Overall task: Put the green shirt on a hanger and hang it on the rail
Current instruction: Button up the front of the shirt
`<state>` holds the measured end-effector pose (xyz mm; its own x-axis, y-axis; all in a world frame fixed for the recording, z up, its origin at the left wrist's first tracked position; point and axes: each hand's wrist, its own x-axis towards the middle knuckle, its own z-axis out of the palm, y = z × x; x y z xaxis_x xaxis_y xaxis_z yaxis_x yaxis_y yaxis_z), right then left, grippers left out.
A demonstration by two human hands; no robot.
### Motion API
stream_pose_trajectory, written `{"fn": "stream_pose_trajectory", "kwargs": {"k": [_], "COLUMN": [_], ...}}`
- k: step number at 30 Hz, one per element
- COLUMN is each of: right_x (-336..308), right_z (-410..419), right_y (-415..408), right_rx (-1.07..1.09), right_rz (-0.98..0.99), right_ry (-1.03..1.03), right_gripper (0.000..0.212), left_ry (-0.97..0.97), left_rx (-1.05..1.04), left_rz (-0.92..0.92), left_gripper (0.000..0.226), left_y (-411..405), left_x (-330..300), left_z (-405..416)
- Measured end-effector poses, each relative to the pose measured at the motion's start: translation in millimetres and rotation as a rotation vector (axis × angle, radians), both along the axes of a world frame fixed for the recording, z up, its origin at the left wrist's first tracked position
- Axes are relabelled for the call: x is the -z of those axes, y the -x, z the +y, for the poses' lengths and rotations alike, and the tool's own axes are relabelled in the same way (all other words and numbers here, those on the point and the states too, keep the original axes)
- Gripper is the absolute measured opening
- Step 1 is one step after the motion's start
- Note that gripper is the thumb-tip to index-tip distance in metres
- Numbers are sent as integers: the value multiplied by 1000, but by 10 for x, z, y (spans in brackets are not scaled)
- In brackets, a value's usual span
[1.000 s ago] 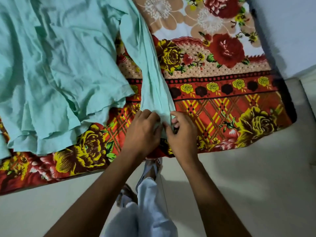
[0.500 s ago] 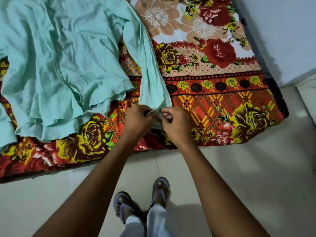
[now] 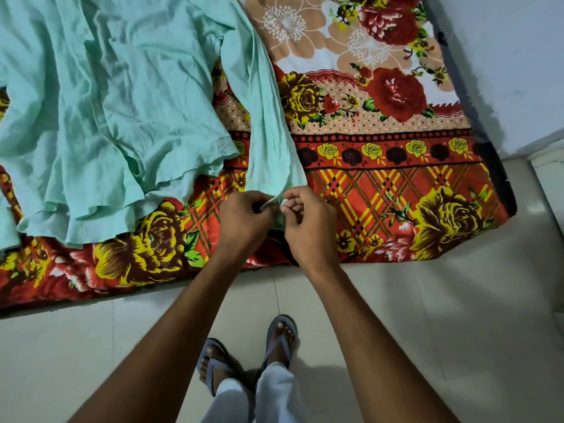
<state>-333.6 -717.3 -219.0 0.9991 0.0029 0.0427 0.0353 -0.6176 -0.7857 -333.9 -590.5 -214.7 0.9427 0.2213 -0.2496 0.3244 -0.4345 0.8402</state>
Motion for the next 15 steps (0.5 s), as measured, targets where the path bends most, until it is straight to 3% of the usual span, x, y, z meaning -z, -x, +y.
{"fn": "stream_pose_trajectory", "kwargs": {"k": [7, 12, 15], "right_x": [36, 59, 71], "right_z": [66, 56, 28], "right_y": [44, 21, 25], "right_rx": [49, 88, 82], "right_rz": [-13, -10, -25], "right_ry": [-62, -65, -104], "right_gripper": [24, 28, 28], "left_ry": [47, 177, 198], "left_rx": [42, 149, 193], "left_rz": [-26, 61, 104], "left_gripper": [18, 35, 30], "left_y": [18, 14, -21], "left_x": [11, -29, -14], "left_z": [21, 109, 204]}}
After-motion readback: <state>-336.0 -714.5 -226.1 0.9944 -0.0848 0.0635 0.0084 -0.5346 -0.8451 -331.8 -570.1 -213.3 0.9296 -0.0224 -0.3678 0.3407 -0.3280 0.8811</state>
